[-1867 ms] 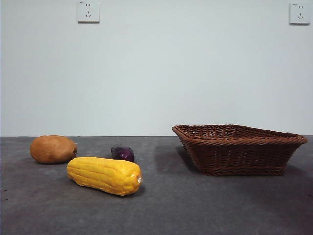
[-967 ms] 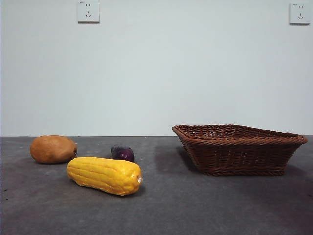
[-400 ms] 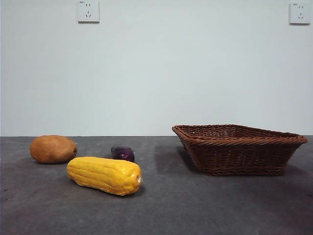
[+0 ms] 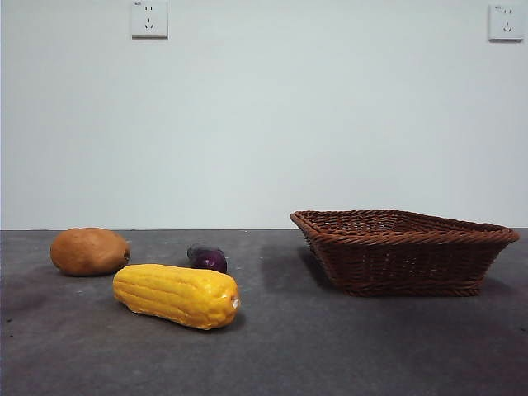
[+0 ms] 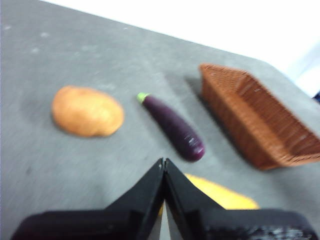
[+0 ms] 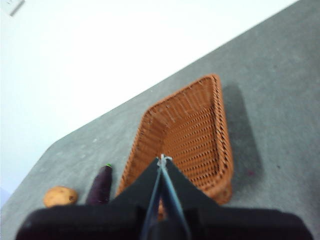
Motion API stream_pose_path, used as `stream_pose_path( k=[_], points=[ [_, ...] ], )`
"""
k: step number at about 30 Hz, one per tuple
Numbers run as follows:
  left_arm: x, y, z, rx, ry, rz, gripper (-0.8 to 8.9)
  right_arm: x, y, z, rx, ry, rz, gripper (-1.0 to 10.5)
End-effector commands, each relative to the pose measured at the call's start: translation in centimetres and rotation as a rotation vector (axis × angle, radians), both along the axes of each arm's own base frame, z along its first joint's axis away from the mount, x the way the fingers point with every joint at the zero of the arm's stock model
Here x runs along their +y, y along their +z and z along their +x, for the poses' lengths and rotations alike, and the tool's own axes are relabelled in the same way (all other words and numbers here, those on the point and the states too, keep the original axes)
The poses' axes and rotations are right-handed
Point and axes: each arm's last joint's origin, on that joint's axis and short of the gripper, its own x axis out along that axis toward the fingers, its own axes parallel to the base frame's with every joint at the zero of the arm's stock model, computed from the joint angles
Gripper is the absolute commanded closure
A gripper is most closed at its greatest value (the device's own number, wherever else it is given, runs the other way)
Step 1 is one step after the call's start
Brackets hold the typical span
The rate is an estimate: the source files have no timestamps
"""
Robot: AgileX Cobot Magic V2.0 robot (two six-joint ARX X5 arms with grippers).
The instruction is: Help me put the vegetables on the table into the basket
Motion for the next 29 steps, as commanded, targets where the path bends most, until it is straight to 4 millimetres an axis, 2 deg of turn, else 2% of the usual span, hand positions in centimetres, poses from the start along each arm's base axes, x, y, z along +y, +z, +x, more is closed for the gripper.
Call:
stream_pose_path(
  k=[1,9,14,21,25,29],
  points=[
    [-0.1,1.4,0.5,-0.006,-0.02,-0.012,8.18,0.0,1.0,-0.1,0.011,0.01,0.011,9.6],
    [-0.6,5.2,2.7,0.051,-0.166,-0.053,8.17,0.2,3.0,0.4,0.181,0.069,0.026,9.6],
    [-1.0,6.2,4.0,0.087,-0.287,-0.093,8.17,0.3,3.3,1.1,0.297,0.157,0.033,9.5],
    [-1.4,5.4,5.2,0.222,-0.411,-0.211,8.17,0.3,3.6,1.4,0.433,0.17,0.076,9.5],
    [-1.5,4.7,5.8,0.275,-0.471,-0.244,8.17,0.5,4.2,1.7,0.409,0.265,0.039,9.5],
    [-1.6,3.7,6.6,0.342,-0.466,-0.262,8.17,0.5,5.3,3.0,0.421,0.316,-0.009,9.5]
  ],
)
